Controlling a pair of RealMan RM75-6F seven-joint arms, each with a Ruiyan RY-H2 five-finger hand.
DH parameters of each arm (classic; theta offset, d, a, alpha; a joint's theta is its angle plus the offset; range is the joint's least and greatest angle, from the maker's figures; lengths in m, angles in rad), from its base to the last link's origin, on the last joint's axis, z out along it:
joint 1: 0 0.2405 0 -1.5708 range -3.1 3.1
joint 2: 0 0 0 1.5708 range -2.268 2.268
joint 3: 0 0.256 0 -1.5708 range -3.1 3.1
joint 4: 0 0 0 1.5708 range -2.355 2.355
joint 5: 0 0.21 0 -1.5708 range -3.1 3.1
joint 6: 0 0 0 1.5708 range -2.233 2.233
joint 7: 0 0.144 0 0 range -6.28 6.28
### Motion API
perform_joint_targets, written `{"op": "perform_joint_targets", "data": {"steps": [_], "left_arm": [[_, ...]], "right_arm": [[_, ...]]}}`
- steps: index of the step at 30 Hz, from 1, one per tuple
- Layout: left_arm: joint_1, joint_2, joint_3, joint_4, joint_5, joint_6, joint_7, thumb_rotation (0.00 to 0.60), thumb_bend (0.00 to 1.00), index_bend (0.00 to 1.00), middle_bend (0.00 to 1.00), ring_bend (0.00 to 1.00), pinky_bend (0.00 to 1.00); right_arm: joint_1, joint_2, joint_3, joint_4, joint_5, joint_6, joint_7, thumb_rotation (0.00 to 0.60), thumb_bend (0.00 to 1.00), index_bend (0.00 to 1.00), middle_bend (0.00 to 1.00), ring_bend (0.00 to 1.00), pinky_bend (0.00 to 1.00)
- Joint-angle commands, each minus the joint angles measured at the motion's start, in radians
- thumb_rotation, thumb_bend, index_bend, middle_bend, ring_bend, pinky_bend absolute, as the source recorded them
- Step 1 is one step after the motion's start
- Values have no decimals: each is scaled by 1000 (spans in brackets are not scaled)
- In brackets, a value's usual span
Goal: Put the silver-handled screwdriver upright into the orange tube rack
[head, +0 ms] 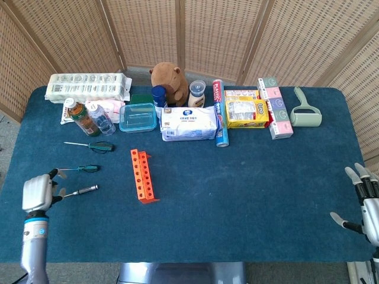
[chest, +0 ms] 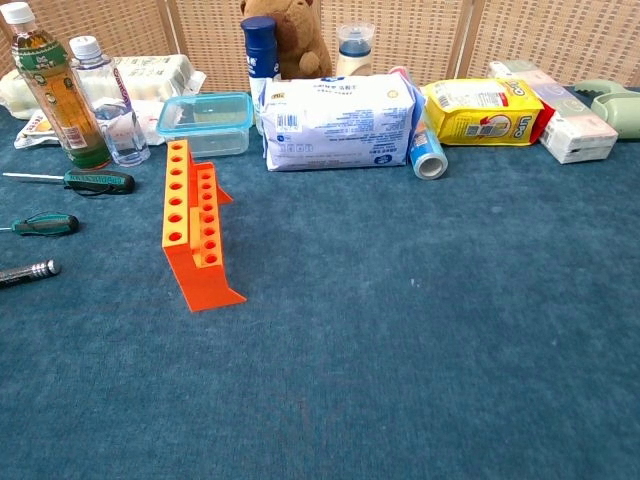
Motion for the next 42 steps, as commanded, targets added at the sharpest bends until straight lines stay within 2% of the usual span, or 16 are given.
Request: {"op": "perform_joint_targets", "data": {"steps": [1,12,42], "left_arm": [[-27,-42,-11,24,-38,-27,29,600,292,477,1000,1000,1000],[-73,-123,-15,34,-139,-51,140,600,293,477,1000,1000,1000],[-141,-199,-46,25,-323,-14,319,600,300,477,1000,1000,1000]], "right_arm": [[0,4,-2,0,-3,-1,8,600,0,44,0,0,0],[2,8,-9,-1,-13,-6,14,600,0,44,0,0,0],[4,19,-12,-4,-10,-10,38,600,0,44,0,0,0]]}}
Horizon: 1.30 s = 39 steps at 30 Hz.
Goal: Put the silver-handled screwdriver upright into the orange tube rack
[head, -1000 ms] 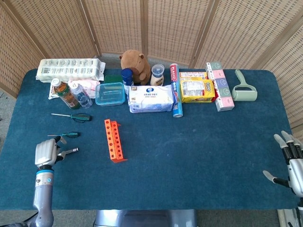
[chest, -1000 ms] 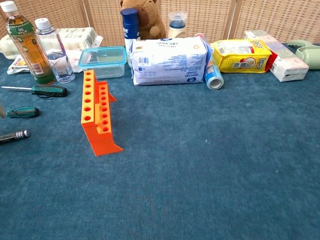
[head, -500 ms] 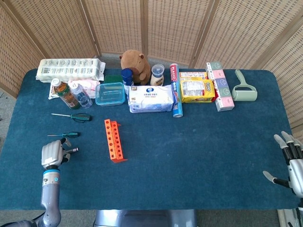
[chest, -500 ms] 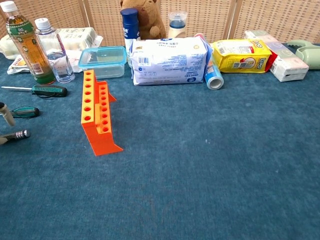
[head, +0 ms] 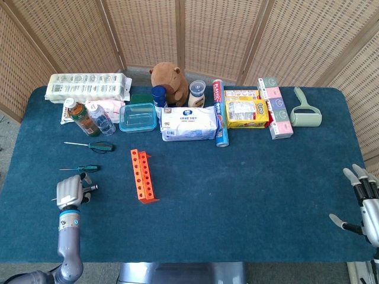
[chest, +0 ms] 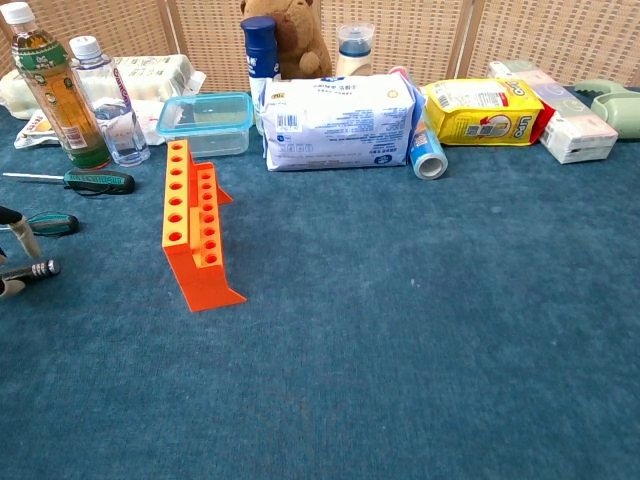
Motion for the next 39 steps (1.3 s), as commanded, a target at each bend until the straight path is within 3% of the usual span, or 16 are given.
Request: {"op": "perform_joint_targets", "data": {"steps": [1,14,32,39], "left_arm": [[-7,-2,-4,-8,-17,7,20,600,306,477,1000,1000,1000],[-34,-2,-9,-41,-95,19,89,600,380,477,1000,1000,1000],[-54,-9,8,-34,-122,38,120,600,414,484,1000,1000,1000],[-53,10,19,-80,-104,58,114,600,424,490,1000,1000,1000]], "right_arm": [[0,1,0,0,0,0,2,600,0,44,0,0,0],[0,4,-1,0,0,0,10,600,0,44,0,0,0],[1,9,-4,-1,-5,-2,27,600,0,44,0,0,0],[2,11,-6,-1,-6,-4,35,600,0,44,0,0,0]]}}
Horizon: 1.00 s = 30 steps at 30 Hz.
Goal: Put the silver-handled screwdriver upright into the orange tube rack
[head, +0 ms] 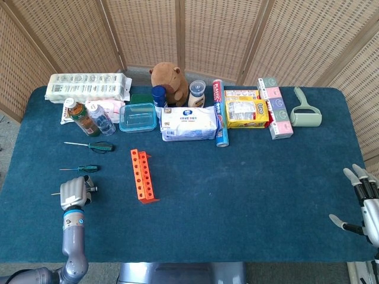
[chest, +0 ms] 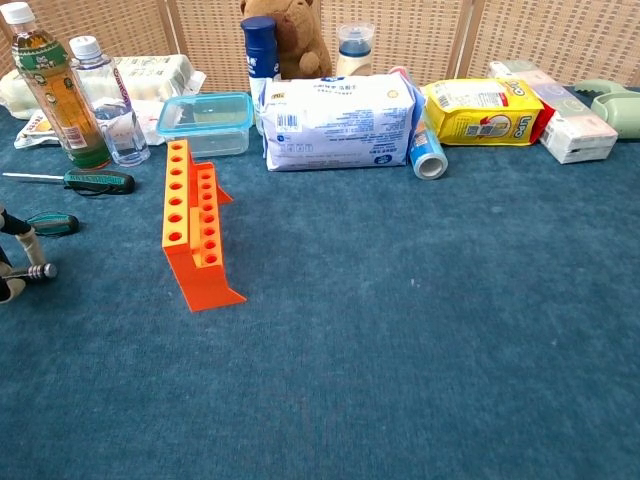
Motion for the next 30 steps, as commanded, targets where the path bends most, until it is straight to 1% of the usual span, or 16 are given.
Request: {"op": "perform_joint_targets", "data": {"steps": [1,10,15,21,22,30], "left_arm": [[3,15,6,-29,14,13,-5,600,424,490,1000,1000,1000],[21,76,35,-146,76,51,-26,600,423,491,1000,1000,1000],[38,119,58,-221,136,70,-57,600,424,498,1000,1000,1000],[67,183,95,-324,240,96,-114,600,424,500,1000,1000,1000],[74,198,104,-351,271,107,-126,600,424,500,1000,1000,1000],[116,272,156,-460,428,140,-211,600,424,500,1000,1000,1000]], "right_arm": [[0,0,-1,0,0,-1,1,600,0,44,0,0,0],[1,0,-3,-1,-3,-3,0,600,0,44,0,0,0],[3,-1,-4,-2,-3,-5,-4,600,0,44,0,0,0],[4,-2,-5,-3,-3,-8,-10,600,0,44,0,0,0],[4,-3,-5,-4,-3,-9,-12,600,0,44,0,0,0],[4,-6,-8,-7,-5,-9,-27,600,0,44,0,0,0]]}}
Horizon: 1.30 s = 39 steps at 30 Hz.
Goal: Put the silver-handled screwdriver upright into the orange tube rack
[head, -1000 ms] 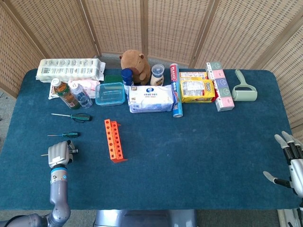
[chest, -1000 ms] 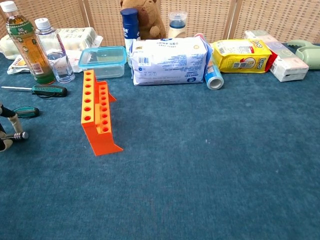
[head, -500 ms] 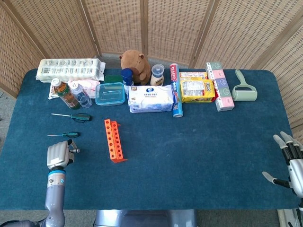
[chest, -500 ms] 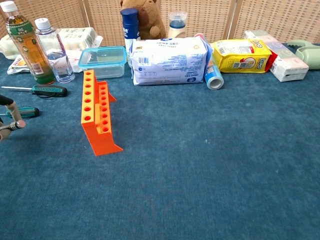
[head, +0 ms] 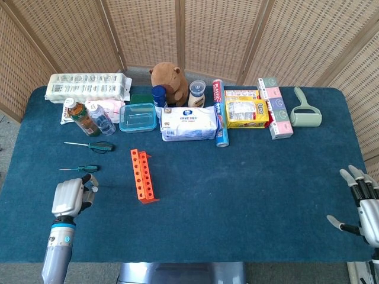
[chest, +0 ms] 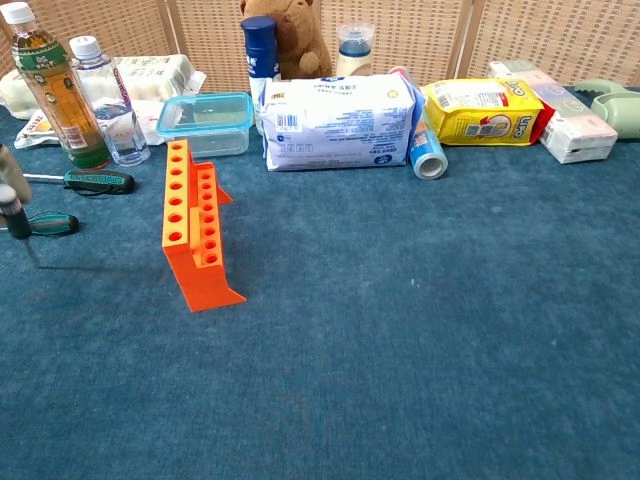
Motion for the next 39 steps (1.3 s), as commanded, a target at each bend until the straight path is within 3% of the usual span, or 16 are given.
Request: {"op": "perform_joint_targets", "data": {"steps": [1,10,18,23,30,39], "left_arm": [[26,41,30,-51,77,14,-60,600,424,500,1000,1000,1000],[72,134,91,-162,256,34,-144,600,424,499,1000,1000,1000],[83,194,103,-242,310,18,-165,600,423,500,1000,1000,1000],[77,259,105,-353,315,-8,-151,600,424,499,1000,1000,1000],[82,294,116,-358,426,-27,-214,600,423,499,1000,1000,1000],[79,309,139,-358,455,-81,-253,600,422,500,1000,1000,1000]], "right_arm": [[1,-1,-1,-1,0,-2,-4,600,0,44,0,0,0],[4,-8,-1,-1,3,-8,-21,600,0,44,0,0,0],[5,-12,-2,-1,4,-11,-35,600,0,44,0,0,0],[6,-14,0,-2,11,-15,-42,600,0,44,0,0,0],[8,-18,-2,-5,13,-21,-57,600,0,44,0,0,0],[8,-19,-1,-8,16,-21,-63,600,0,44,0,0,0]]}}
